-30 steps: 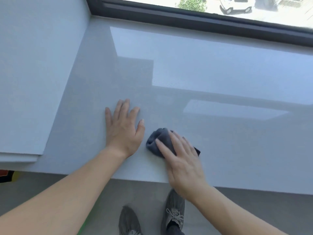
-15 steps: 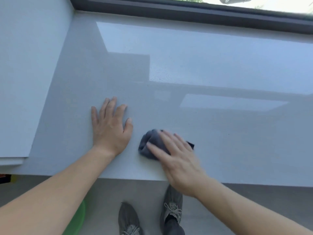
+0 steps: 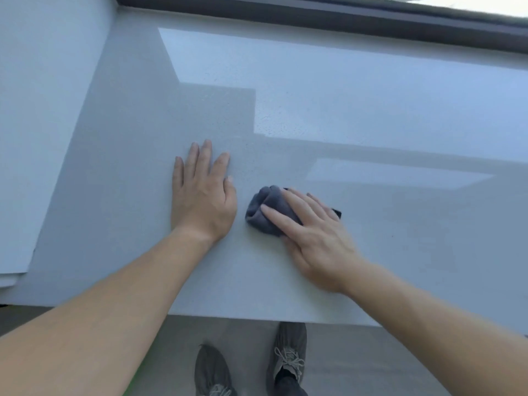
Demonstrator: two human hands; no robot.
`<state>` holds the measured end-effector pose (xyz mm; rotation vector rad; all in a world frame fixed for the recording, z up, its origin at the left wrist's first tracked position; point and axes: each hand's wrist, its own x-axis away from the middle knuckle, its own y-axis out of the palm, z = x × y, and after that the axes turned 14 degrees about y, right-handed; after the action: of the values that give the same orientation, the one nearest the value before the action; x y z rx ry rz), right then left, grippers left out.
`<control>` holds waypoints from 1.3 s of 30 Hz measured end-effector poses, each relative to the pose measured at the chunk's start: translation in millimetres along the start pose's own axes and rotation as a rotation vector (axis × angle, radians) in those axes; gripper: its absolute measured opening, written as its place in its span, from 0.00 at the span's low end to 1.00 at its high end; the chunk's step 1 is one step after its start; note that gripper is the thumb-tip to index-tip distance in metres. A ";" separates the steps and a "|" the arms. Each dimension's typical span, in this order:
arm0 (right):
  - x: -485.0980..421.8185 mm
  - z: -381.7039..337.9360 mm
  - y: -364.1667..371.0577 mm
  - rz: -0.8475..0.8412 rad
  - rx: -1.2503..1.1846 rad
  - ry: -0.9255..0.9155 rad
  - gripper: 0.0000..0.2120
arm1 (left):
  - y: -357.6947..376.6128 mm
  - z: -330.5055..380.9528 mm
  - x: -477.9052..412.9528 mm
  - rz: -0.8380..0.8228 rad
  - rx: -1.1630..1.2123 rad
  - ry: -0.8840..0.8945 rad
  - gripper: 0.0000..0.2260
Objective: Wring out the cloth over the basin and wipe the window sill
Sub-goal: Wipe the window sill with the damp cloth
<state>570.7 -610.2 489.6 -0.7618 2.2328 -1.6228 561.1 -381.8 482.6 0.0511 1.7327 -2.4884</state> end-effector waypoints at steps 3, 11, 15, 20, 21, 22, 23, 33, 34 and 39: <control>-51.7 34.9 -13.7 0.133 0.009 0.154 0.26 | -0.9 0.2 -0.4 -0.016 -0.009 -0.006 0.26; -57.9 4.2 -2.0 0.058 -0.007 0.080 0.26 | -0.8 1.4 -1.4 -0.028 -0.044 0.005 0.26; -106.3 54.6 -25.2 0.047 0.043 0.105 0.24 | -0.7 1.5 -1.9 -0.032 -0.057 0.004 0.27; -145.9 53.5 -29.8 0.167 -0.048 0.437 0.26 | -0.2 3.3 -2.8 -0.041 -0.076 -0.006 0.26; -133.8 43.3 -24.0 0.147 -0.046 0.358 0.26 | -0.3 4.1 -2.9 -0.041 -0.081 -0.007 0.26; -119.9 34.9 -19.1 0.123 -0.039 0.240 0.27 | -0.6 4.7 -2.8 -0.039 -0.086 -0.007 0.26; -106.6 31.0 -16.7 0.074 -0.031 0.129 0.27 | -0.7 5.1 -2.9 -0.038 -0.087 -0.006 0.26; -206.5 70.0 -42.3 0.181 -0.050 0.448 0.26 | 0.1 3.9 -2.2 -0.018 -0.069 -0.004 0.24; -199.8 61.6 -36.7 0.194 -0.040 0.366 0.26 | -1.4 5.5 -6.1 0.015 -0.068 -0.013 0.23; -197.4 73.3 -35.8 0.021 0.039 -0.086 0.25 | -8.9 13.2 -65.6 0.134 0.071 0.042 0.19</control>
<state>779.5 -565.6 482.8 -0.7803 2.1367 -1.5880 625.8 -386.5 501.4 0.2199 1.5982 -2.4680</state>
